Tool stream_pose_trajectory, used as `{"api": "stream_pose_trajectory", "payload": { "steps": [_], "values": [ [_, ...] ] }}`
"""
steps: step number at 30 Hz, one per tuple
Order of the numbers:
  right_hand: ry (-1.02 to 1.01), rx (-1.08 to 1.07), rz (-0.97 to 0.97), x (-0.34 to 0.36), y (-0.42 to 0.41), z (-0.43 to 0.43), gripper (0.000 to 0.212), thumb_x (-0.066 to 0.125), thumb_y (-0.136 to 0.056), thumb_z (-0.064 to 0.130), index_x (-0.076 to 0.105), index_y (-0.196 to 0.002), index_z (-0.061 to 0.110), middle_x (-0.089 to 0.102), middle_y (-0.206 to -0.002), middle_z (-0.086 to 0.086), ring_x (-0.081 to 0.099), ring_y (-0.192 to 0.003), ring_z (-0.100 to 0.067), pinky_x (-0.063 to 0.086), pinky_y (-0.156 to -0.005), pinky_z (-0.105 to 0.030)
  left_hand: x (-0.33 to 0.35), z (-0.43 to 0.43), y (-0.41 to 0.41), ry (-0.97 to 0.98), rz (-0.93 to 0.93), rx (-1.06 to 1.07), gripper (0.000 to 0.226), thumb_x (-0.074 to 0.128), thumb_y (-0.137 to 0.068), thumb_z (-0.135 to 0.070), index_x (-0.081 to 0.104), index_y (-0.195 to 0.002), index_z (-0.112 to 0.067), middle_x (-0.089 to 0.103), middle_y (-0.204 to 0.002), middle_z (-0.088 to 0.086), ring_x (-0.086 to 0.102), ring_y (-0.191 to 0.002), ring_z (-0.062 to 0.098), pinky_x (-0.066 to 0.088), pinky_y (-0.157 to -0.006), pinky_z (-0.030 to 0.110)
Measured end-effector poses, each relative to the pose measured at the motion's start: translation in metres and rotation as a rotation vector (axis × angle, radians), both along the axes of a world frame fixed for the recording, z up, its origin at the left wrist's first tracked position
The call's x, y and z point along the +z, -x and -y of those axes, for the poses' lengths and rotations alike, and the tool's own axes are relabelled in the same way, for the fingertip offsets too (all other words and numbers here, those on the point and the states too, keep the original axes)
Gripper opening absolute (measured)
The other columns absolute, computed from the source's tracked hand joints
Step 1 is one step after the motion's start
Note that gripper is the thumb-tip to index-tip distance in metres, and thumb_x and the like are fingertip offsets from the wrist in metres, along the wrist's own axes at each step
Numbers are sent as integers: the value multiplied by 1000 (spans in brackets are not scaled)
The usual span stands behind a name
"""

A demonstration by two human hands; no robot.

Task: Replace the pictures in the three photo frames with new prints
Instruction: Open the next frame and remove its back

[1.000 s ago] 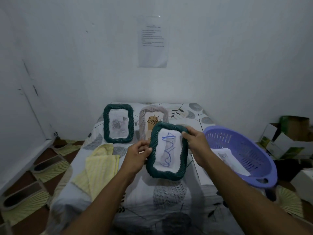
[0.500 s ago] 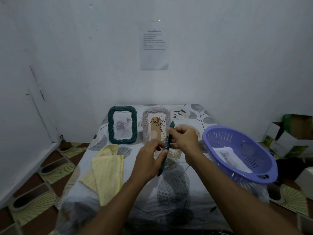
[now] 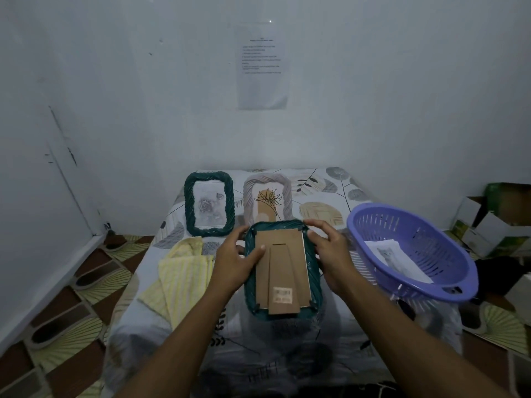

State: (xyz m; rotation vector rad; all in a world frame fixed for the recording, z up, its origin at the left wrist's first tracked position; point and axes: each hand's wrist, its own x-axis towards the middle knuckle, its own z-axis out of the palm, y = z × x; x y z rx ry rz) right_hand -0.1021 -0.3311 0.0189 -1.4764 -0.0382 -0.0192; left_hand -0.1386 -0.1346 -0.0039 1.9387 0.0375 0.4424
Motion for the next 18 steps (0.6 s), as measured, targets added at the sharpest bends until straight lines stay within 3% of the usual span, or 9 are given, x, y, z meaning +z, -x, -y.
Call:
{"api": "stream_pose_trajectory", "payload": {
  "steps": [4, 7, 9, 11, 13, 18],
  "values": [
    [2, -49, 16, -13, 4, -9, 26, 56, -95, 13, 73, -93, 33, 75, -86, -7, 70, -80, -28, 58, -70, -42, -9, 7, -1, 13, 81, 201, 24, 68, -87, -25, 64, -109, -15, 63, -95, -7, 53, -71, -3, 50, -71, 26],
    [48, -78, 52, -21, 7, -16, 15, 65, -90, 20, 71, -92, 34, 72, -88, -16, 67, -82, -29, 56, -77, -50, -13, 9, -3, 61, 115, 250, 10, 68, -87, -21, 65, -95, -15, 64, -91, -7, 51, -66, -7, 45, -65, 17],
    [118, -101, 99, -25, 10, -17, 13, 69, -87, 25, 68, -91, 38, 67, -89, -25, 63, -78, -33, 55, -73, -53, -16, 10, -5, 75, 134, 240, 4, 67, -88, -19, 63, -88, -17, 63, -85, -12, 48, -58, -2, 44, -59, 19],
    [191, -126, 147, -29, 10, -17, 14, 68, -87, 25, 64, -90, 39, 65, -87, -25, 61, -76, -38, 53, -62, -47, -18, 11, -6, 75, 147, 226, 5, 66, -88, -17, 63, -85, -19, 64, -78, -8, 45, -54, 6, 42, -55, 24],
    [242, -145, 167, -33, 9, -16, 14, 67, -87, 25, 63, -91, 38, 66, -79, -19, 59, -68, -31, 46, -54, -36, -22, 11, -7, 55, 151, 233, 5, 65, -89, -16, 64, -84, -18, 66, -75, 4, 42, -51, 10, 39, -53, 27],
    [360, -167, 211, -40, 5, -12, 9, 67, -85, 29, 61, -90, 33, 60, -64, -10, 49, -55, -15, 39, -51, -28, -26, 12, -8, 38, 151, 217, 9, 61, -90, -12, 65, -87, -19, 67, -76, 9, 51, -57, 15, 42, -55, 27]
  ]
}}
